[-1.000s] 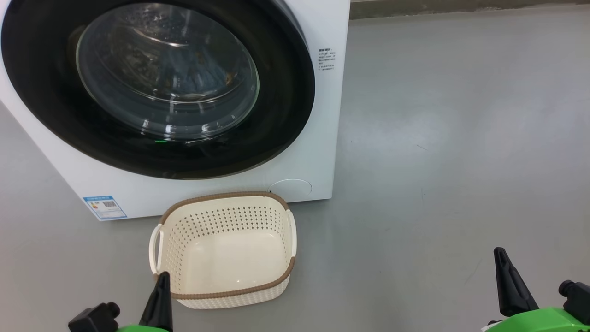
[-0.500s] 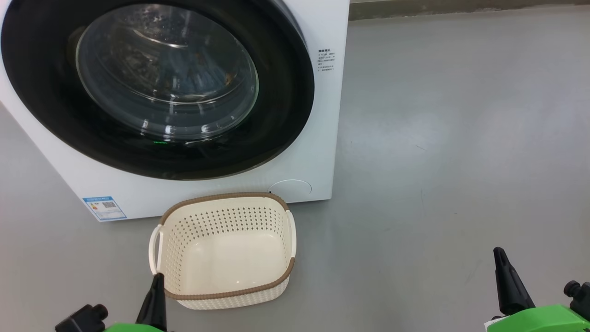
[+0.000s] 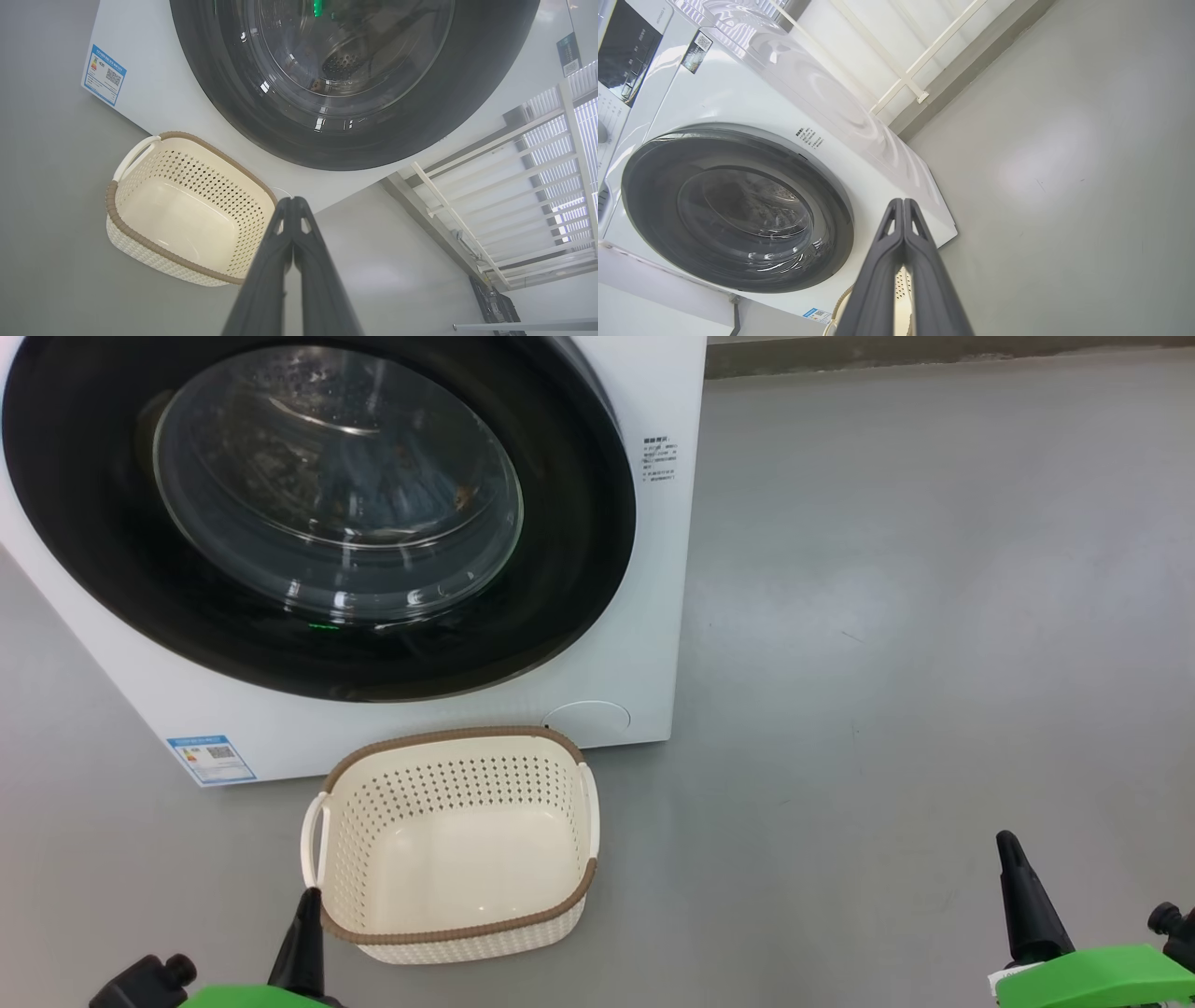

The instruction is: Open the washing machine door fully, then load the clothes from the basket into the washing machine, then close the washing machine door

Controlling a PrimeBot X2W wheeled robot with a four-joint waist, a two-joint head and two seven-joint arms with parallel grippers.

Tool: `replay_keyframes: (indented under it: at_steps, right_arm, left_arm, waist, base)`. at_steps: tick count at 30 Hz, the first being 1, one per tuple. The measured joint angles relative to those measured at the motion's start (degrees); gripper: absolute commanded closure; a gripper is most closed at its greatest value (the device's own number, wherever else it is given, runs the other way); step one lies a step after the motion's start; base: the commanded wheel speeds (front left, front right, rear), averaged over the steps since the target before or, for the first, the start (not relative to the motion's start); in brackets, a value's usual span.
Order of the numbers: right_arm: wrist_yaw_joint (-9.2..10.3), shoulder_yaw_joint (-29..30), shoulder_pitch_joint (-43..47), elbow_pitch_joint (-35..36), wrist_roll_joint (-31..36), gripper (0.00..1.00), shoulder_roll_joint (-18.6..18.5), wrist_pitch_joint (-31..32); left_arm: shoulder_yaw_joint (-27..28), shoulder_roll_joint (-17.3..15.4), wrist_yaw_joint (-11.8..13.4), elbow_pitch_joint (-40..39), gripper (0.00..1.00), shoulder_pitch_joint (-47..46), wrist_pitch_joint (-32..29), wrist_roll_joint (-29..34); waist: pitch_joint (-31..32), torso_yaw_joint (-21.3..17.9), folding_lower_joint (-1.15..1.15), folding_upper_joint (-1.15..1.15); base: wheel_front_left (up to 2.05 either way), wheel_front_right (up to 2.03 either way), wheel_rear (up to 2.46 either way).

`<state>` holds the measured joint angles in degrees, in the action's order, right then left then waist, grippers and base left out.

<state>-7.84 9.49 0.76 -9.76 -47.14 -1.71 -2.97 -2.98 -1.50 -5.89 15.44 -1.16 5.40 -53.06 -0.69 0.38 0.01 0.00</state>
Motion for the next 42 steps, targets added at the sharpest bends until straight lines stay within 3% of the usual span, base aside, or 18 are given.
replay_keyframes:
  at_steps: [42]
  right_arm:
    - [0.02, -1.01, -2.28, -3.3, -26.48, 1.0, -0.21, 5.44]
  left_arm:
    - [4.32, -0.34, -0.77, -0.01, 1.0, -1.47, -6.79, -23.46]
  waist:
    - [0.31, -0.23, 0.0, 0.0]
  base:
    - [0.0, 0.0, 0.0]
